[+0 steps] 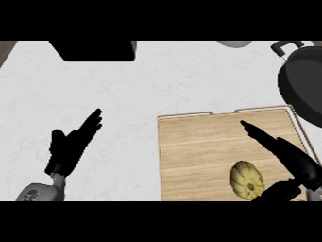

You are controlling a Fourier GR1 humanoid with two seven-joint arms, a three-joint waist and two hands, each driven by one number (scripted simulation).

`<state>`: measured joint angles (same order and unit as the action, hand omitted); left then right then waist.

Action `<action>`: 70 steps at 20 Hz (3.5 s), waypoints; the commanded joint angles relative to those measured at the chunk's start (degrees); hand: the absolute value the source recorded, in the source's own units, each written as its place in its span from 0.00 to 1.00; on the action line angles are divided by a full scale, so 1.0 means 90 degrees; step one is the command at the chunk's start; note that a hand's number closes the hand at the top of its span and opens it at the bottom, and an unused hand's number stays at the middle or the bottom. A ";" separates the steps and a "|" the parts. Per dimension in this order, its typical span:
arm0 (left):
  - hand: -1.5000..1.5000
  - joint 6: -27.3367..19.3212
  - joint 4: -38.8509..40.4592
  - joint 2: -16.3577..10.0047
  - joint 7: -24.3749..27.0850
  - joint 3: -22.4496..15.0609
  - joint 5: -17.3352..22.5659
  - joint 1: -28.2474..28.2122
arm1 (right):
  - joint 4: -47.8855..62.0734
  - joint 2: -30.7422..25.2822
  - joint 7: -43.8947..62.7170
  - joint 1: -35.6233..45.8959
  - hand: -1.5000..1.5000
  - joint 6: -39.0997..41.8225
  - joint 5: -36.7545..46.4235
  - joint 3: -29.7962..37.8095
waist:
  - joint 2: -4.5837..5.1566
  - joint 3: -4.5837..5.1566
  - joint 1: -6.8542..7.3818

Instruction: Pick the squash from the tray and place it in the pot

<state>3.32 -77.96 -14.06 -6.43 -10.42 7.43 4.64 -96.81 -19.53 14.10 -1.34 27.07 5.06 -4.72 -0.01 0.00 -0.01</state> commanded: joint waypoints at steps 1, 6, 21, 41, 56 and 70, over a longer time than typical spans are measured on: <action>0.50 -0.0214 -0.0268 0.0351 -0.0182 -0.0156 -0.0353 -0.0139 | 0.0056 0.0356 0.0008 -0.0210 0.00 -0.0007 0.0051 -0.0015 | -0.0003 0.0000 -0.0004; 0.50 0.0236 0.0353 0.0171 -0.0021 0.0361 -0.0161 0.0324 | 0.1652 0.0650 -0.0553 0.0520 0.00 -0.0081 0.0229 0.0150 | 0.0008 -0.0001 0.0014; 0.50 0.0218 -0.0142 0.0332 0.0093 0.0189 -0.0325 -0.0288 | 0.1986 0.0724 -0.2787 -0.0314 1.00 -0.0293 0.1021 -0.0239 | -0.0003 -0.0002 0.0032; 0.50 0.0336 0.0128 0.0300 -0.0157 0.0468 -0.0313 0.0329 | 0.7053 -0.2376 -0.6725 0.0003 1.00 -0.1422 -0.0657 0.4920 | 0.0015 -0.0011 0.0010; 0.50 0.0231 0.0082 0.0553 -0.0295 0.0475 -0.0575 0.0225 | 0.5207 -0.3199 -0.4559 0.0870 1.00 -0.2814 0.0145 0.4168 | 0.0003 0.0006 0.0005; 0.50 0.0382 -0.0150 0.0673 -0.0252 0.0350 -0.0673 0.0137 | 0.5655 -0.3504 -0.2061 0.3458 1.00 -0.2914 0.1844 0.2187 | 0.0038 -0.0003 0.0194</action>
<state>7.12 -77.95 -8.76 -8.32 -6.48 2.14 5.85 -49.62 -52.39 -7.03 24.07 2.54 16.53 19.94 0.26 0.04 1.34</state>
